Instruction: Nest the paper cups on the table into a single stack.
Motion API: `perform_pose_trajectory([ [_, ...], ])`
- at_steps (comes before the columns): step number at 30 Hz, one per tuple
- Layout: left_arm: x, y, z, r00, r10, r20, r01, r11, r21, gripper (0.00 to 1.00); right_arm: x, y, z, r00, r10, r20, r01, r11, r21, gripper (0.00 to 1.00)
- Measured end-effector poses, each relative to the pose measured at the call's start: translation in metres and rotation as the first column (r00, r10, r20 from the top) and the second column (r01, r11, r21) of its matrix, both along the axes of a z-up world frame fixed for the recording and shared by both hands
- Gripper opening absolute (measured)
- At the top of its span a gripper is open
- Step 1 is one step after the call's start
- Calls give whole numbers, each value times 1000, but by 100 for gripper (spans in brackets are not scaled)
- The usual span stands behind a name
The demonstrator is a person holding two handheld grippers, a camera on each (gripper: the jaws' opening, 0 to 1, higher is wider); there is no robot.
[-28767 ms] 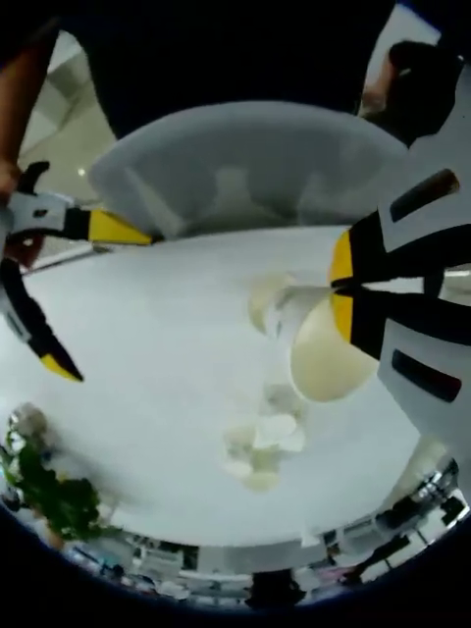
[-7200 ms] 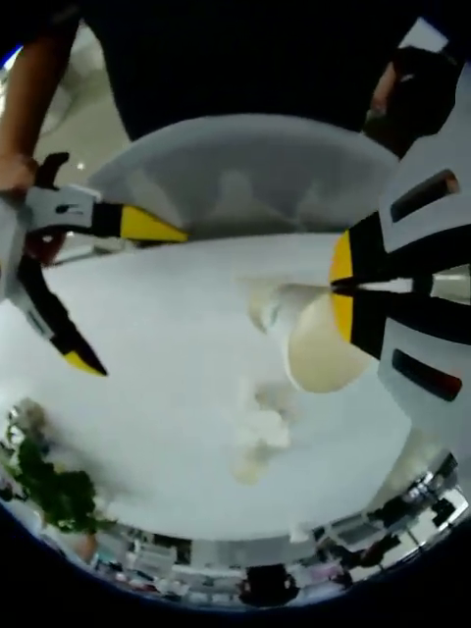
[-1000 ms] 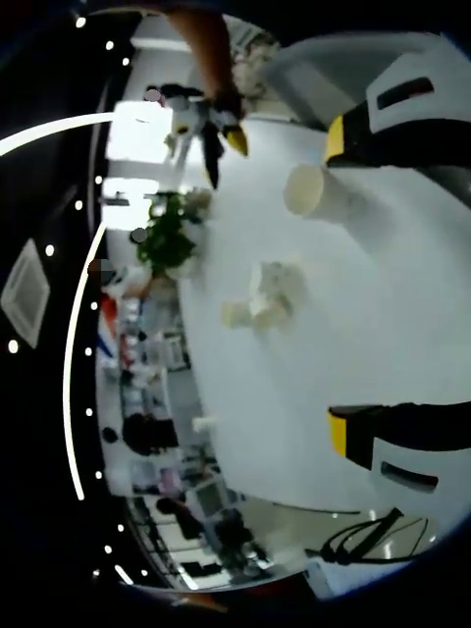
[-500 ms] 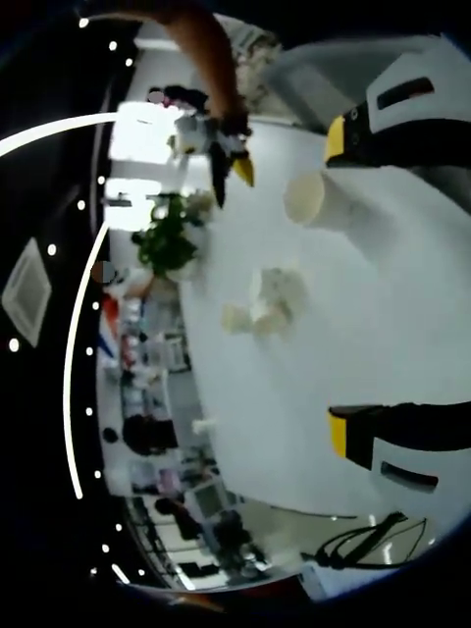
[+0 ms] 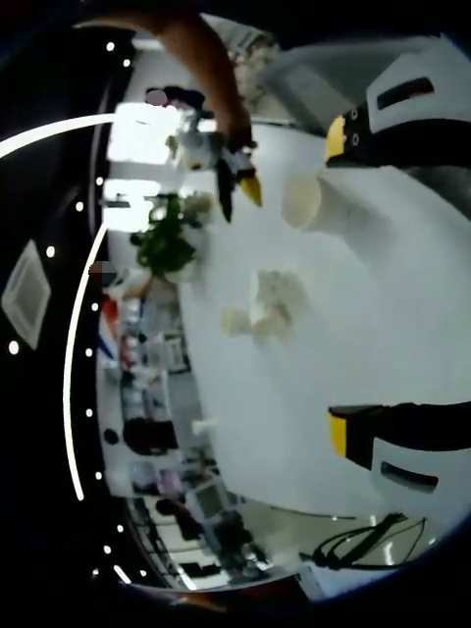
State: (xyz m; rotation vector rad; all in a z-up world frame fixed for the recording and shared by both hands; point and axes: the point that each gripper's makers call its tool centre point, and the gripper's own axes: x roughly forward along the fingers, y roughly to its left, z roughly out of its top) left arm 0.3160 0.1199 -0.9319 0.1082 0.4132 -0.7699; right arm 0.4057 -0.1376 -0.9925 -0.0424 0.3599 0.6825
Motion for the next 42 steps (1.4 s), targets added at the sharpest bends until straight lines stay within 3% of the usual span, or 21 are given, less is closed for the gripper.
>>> perform_pose_trajectory([
  [8,3,-1,3,1000,11,9,-10,1000,-4,100,10,12,-8,1000,21,-4,-21,1000,-13,90],
  [28,4,-1,0,1000,12,-10,-12,1000,1,100,42,50,-27,996,81,-32,-82,996,-21,85],
  [42,4,4,-5,999,26,-25,-26,1000,1,100,62,68,-35,998,62,-28,-63,998,-28,64],
])
